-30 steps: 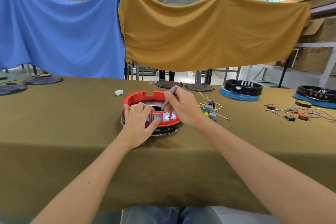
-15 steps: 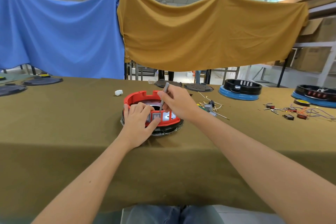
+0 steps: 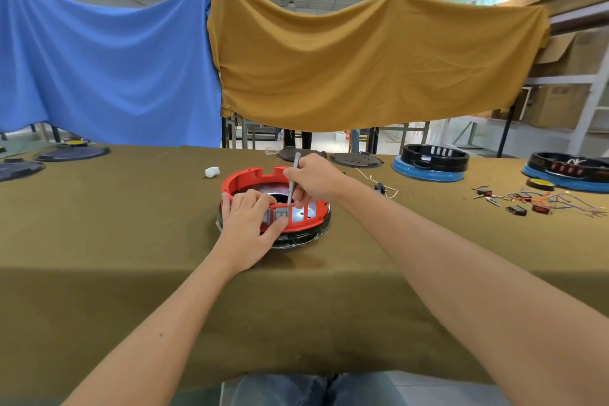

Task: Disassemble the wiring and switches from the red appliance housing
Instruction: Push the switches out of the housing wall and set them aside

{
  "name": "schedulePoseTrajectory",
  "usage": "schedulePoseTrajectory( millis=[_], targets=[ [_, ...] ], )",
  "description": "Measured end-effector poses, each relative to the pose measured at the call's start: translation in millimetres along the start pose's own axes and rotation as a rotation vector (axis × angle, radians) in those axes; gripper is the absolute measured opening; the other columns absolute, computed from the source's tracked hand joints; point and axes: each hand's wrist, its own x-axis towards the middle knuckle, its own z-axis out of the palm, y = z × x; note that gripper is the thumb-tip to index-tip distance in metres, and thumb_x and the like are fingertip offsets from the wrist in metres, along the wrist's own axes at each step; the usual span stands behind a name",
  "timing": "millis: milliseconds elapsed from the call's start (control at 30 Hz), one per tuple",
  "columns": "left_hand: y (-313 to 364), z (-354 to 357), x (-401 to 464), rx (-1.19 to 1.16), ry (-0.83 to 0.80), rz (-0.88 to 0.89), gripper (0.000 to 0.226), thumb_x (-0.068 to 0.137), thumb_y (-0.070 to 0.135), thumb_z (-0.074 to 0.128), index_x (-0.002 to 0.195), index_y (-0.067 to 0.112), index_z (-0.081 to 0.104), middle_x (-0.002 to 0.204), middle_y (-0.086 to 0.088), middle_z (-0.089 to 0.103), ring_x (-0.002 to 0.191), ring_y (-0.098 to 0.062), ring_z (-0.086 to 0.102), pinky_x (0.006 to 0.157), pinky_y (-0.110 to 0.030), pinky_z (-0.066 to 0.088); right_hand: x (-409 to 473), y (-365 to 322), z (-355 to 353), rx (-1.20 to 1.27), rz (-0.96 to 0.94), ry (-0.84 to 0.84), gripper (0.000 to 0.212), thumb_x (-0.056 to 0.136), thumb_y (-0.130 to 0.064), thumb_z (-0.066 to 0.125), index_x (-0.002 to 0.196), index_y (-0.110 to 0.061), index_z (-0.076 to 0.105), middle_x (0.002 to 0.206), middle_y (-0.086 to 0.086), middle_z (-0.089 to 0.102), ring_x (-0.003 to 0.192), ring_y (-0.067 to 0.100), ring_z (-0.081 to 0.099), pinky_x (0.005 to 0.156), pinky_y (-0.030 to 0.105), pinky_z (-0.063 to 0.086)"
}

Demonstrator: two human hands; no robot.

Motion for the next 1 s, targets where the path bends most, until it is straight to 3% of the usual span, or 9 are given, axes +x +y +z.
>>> schedulePoseTrajectory(
  millis=[100, 267, 400, 633, 733, 867, 1000],
  targets=[
    [0, 1, 0, 0.003, -0.003, -0.001, 0.061, 0.087, 0.063, 0.030, 0.120, 0.019, 0.057, 0.111, 0.008, 0.046, 0.121, -0.018, 0.038, 0.120, -0.050, -0.002, -1, 3, -1, 0.028, -0.018, -0.008, 0.030, 0.105, -0.023, 0.047, 0.084, -0.004, 0.056, 0.056, 0.003, 0.066, 0.055, 0.021, 0.069, 0.077, 0.048, 0.059],
    [-2, 2, 2, 0.007, 0.005, 0.000, 0.061, 0.086, 0.064, 0.027, 0.117, 0.021, 0.057, 0.108, 0.011, 0.043, 0.119, -0.018, 0.038, 0.120, -0.051, 0.000, -8, 16, 2, 0.145, -0.072, 0.128, 0.034, 0.105, -0.023, 0.046, 0.088, 0.002, 0.061, 0.059, 0.006, 0.067, 0.058, 0.025, 0.069, 0.062, 0.034, 0.059],
    [-3, 2, 1, 0.006, 0.007, 0.003, 0.059, 0.087, 0.064, 0.029, 0.116, 0.021, 0.058, 0.107, 0.010, 0.044, 0.118, -0.018, 0.038, 0.120, -0.050, -0.001, -15, 9, 6, -0.002, -0.177, 0.139, 0.027, 0.106, -0.027, 0.047, 0.086, -0.010, 0.056, 0.063, 0.002, 0.068, 0.055, 0.012, 0.067, 0.055, 0.021, 0.054],
    [-2, 2, 1, 0.006, 0.009, -0.001, 0.061, 0.086, 0.065, 0.029, 0.118, 0.021, 0.058, 0.110, 0.009, 0.046, 0.120, -0.018, 0.039, 0.120, -0.051, 0.000, -26, 10, 13, -0.115, -0.200, 0.186, 0.028, 0.105, -0.031, 0.046, 0.085, -0.013, 0.055, 0.069, 0.004, 0.070, 0.063, 0.019, 0.069, 0.074, 0.044, 0.059],
    [-3, 3, 2, 0.009, 0.013, -0.005, 0.062, 0.086, 0.065, 0.029, 0.118, 0.021, 0.058, 0.111, 0.008, 0.047, 0.120, -0.019, 0.039, 0.120, -0.051, 0.000, -26, 9, 14, -0.076, -0.203, 0.181, 0.028, 0.105, -0.032, 0.046, 0.083, -0.017, 0.053, 0.070, 0.003, 0.070, 0.063, 0.017, 0.069, 0.076, 0.044, 0.060],
    [-3, 4, 2, 0.024, 0.010, -0.006, 0.062, 0.086, 0.065, 0.028, 0.118, 0.021, 0.058, 0.110, 0.009, 0.046, 0.120, -0.019, 0.039, 0.120, -0.051, 0.001, -24, 8, 11, -0.040, -0.175, 0.145, 0.028, 0.105, -0.030, 0.047, 0.088, -0.010, 0.057, 0.071, 0.007, 0.071, 0.064, 0.019, 0.069, 0.075, 0.042, 0.060],
    [-3, 4, 2, 0.038, 0.009, -0.007, 0.061, 0.086, 0.065, 0.027, 0.116, 0.021, 0.058, 0.110, 0.009, 0.047, 0.120, -0.019, 0.039, 0.120, -0.051, 0.001, -18, 4, 9, -0.023, -0.130, 0.101, 0.028, 0.105, -0.029, 0.048, 0.087, -0.010, 0.057, 0.067, 0.005, 0.069, 0.061, 0.018, 0.068, 0.064, 0.032, 0.055]
  ],
)
